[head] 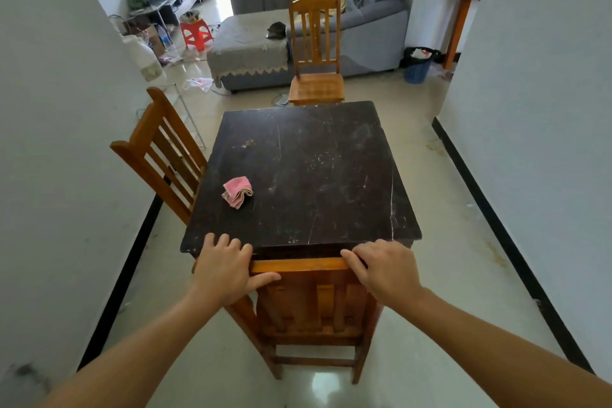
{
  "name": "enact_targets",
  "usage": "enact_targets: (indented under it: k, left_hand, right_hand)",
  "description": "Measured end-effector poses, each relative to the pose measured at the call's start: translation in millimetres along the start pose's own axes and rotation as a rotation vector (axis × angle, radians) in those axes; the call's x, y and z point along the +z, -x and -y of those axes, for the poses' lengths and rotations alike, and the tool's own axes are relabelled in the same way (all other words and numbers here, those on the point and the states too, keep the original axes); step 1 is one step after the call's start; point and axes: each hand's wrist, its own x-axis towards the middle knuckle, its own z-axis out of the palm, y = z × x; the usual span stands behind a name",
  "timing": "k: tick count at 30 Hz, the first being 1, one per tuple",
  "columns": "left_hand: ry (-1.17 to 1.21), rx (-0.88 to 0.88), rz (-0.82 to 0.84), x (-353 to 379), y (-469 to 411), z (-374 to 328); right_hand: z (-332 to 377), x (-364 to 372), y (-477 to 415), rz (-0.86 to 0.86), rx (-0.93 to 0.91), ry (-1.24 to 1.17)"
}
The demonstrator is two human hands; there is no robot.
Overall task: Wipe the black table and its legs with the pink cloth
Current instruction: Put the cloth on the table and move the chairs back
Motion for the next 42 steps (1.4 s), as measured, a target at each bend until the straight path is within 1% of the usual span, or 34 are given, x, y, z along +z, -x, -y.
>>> enact_targets:
  k: [3,5,7,9,12,13,15,17,19,21,24,26,28,31,34,36,39,42]
  left_hand:
    - [0.045,-0.024,0.054,7.2,29.4,-7.5]
    - [0.131,-0.040,0.069,19.6,44.6,-19.3]
    - [0.187,-0.075,0.053,31.7,56.7,-35.1]
    - [0.234,-0.142,0.000,38.8,67.8,-45.3]
    - [0.310,-0.252,-0.050,50.3,80.8,-41.5]
    - [0.320,-0.270,-0.048,51.4,82.7,-39.0]
    - [0.344,-0.310,-0.040,52.7,81.4,-34.0]
    - [0.410,-0.350,-0.032,52.3,74.3,-29.8]
    - [0.419,-0.337,-0.020,52.7,63.4,-21.8]
    - [0.422,-0.329,-0.013,57.6,51.0,-10.6]
    - [0.458,-0.378,0.025,62.6,28.2,5.6]
    - [0.498,-0.405,0.034,63.2,16.0,8.7]
    - [0.522,-0.409,0.036,60.5,9.3,4.3]
    - [0.555,-0.370,0.074,52.8,4.5,-12.0]
    - [0.585,-0.377,0.089,49.4,6.7,-18.1]
    - [0.571,-0.370,0.081,51.0,12.1,-12.1]
    - [0.516,-0.336,0.066,55.2,23.3,0.2]
    - [0.528,-0.348,0.069,59.6,33.2,8.3]
  right_hand:
    - [-3.1,3.5,22.3,0.001,-0.023,0.050]
    - [-5.0,2.8,33.4,0.087,0.015,0.070]
    - [-8.6,5.1,36.9,0.217,0.099,0.046]
    - [-14.6,7.9,24.2,0.344,0.205,-0.023]
    - [-21.2,9.1,-2.1,0.524,0.426,-0.203]
    - [-21.9,11.2,-5.7,0.567,0.470,-0.235]
    - [-19.7,15.4,-4.4,0.622,0.477,-0.190]
    - [-14.8,16.9,1.5,0.594,0.451,-0.089]
    - [-9.9,18.2,5.0,0.536,0.437,-0.042]
    - [-3.7,20.4,7.6,0.502,0.438,-0.027]
    - [5.7,24.8,4.7,0.415,0.471,-0.050]
    - [6.3,24.9,-5.3,0.354,0.481,-0.067]
    - [-2.1,23.9,-17.7,0.339,0.479,-0.018]
    - [-22.4,22.2,-26.9,0.370,0.551,0.055]
    - [-27.6,21.2,-30.7,0.504,0.593,0.104]
    - [-19.9,22.4,-28.5,0.547,0.597,0.131]
    - [-5.9,27.9,-16.7,0.541,0.589,0.127]
    - [6.0,30.6,-1.7,0.541,0.568,0.126]
